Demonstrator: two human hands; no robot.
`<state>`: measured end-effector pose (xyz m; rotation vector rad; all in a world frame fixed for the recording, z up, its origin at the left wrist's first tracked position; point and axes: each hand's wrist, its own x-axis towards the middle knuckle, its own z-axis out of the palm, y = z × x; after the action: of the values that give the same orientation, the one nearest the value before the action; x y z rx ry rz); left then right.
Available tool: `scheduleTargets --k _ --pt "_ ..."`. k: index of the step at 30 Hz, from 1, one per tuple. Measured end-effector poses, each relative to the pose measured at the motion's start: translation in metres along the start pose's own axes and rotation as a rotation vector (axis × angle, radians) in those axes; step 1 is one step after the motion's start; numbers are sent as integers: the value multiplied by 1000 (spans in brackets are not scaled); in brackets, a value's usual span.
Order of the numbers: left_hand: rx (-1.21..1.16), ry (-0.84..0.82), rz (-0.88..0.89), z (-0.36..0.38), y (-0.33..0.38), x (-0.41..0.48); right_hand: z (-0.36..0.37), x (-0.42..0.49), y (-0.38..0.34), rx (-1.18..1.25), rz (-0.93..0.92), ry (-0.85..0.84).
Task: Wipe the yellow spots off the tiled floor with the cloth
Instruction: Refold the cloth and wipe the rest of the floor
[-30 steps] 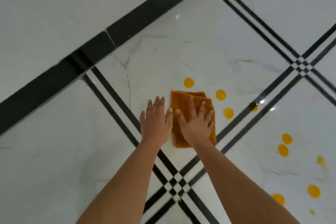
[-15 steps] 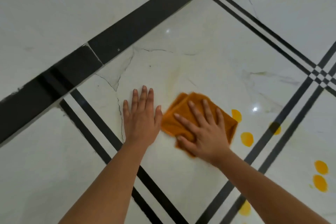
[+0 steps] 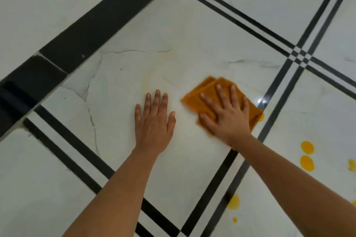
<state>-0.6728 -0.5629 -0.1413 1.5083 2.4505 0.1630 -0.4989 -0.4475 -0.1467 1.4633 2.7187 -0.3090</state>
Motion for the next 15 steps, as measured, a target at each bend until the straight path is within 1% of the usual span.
scheduleTargets --k 1,2,3,5,6,7,8,9,11,12,13,14,15 --pt "-2 2 5 2 6 2 -3 21 -6 41 109 -26" --pt "-1 1 13 4 13 5 -4 31 -12 60 160 -45" --pt "-1 0 22 5 17 7 -3 27 -18 63 141 -23" --pt "3 3 48 8 26 5 5 -14 -13 14 -50 31" --pt "6 -4 73 9 33 2 10 -49 0 -27 -148 18" --pt "14 -17 101 10 39 -1 9 -80 16 -56 -188 -16" --pt "27 -28 125 12 44 -4 8 -93 33 -64 -172 -24" --pt "42 -41 148 13 51 -6 7 -90 51 -54 -98 -3" --pt "67 -44 181 16 61 -7 -2 -43 62 11 156 39" --pt "77 -39 196 18 68 -4 -8 -18 59 38 245 2" --pt "82 -38 210 20 76 0 -10 -5 55 41 266 -25" --pt "78 -41 224 21 82 3 -9 -4 49 45 227 -20" --pt "65 -41 241 22 87 6 -4 -14 49 26 122 -2"
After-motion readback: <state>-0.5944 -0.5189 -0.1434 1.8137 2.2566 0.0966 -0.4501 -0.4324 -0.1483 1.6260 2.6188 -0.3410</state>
